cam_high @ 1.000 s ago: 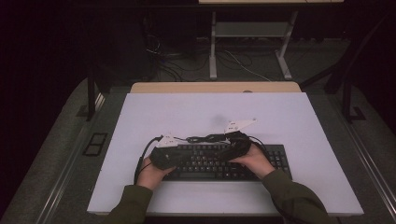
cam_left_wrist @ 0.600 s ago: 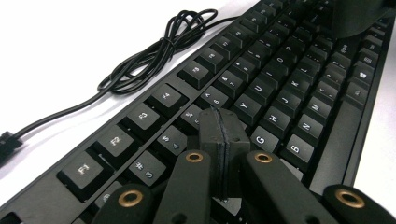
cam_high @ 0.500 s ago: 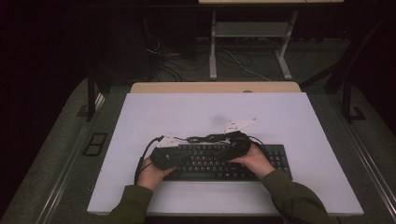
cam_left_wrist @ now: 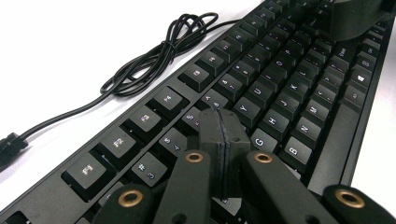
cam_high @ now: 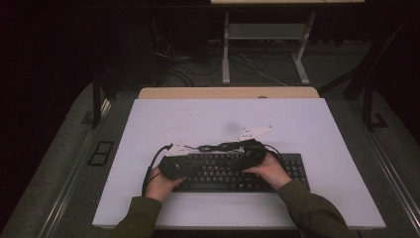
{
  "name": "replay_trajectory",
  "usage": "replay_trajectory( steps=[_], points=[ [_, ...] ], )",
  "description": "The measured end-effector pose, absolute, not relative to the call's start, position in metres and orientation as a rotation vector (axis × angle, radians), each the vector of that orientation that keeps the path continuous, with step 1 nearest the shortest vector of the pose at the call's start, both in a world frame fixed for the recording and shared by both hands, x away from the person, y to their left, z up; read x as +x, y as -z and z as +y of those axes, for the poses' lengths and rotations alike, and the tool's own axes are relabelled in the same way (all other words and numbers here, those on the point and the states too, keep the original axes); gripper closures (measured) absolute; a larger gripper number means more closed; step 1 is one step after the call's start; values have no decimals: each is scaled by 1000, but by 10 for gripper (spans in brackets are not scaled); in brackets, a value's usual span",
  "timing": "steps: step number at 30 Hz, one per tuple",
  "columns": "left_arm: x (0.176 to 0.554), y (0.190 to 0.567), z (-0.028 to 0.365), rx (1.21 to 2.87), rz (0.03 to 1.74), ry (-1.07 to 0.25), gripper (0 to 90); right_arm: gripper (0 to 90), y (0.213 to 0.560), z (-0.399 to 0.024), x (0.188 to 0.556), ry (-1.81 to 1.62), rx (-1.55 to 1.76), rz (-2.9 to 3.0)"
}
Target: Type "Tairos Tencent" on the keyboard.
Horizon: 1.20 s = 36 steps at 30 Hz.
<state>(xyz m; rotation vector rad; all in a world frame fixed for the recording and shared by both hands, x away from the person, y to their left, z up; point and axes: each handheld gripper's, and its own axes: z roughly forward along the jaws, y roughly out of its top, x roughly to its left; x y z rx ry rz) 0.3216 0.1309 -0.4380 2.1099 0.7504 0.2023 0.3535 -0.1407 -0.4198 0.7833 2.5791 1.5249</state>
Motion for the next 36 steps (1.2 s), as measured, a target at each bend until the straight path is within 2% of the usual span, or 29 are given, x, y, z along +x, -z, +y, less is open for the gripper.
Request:
replay_trajectory(
  steps=[18,22,28,33,36],
  points=[
    [318,429,137,2067,742,-198,868,194,418,-143,352,-1520,782,2592],
    [317,428,140,2061,740,-204,820,239,417,-145,352,-1512,779,2603],
    [313,426,143,2046,751,-202,683,321,415,-150,351,-1525,795,2599],
    [311,426,146,2041,752,-210,577,421,415,-154,350,-1529,796,2601],
    [310,425,149,2031,754,-213,521,519,415,-157,349,-1526,786,2610]
  ],
)
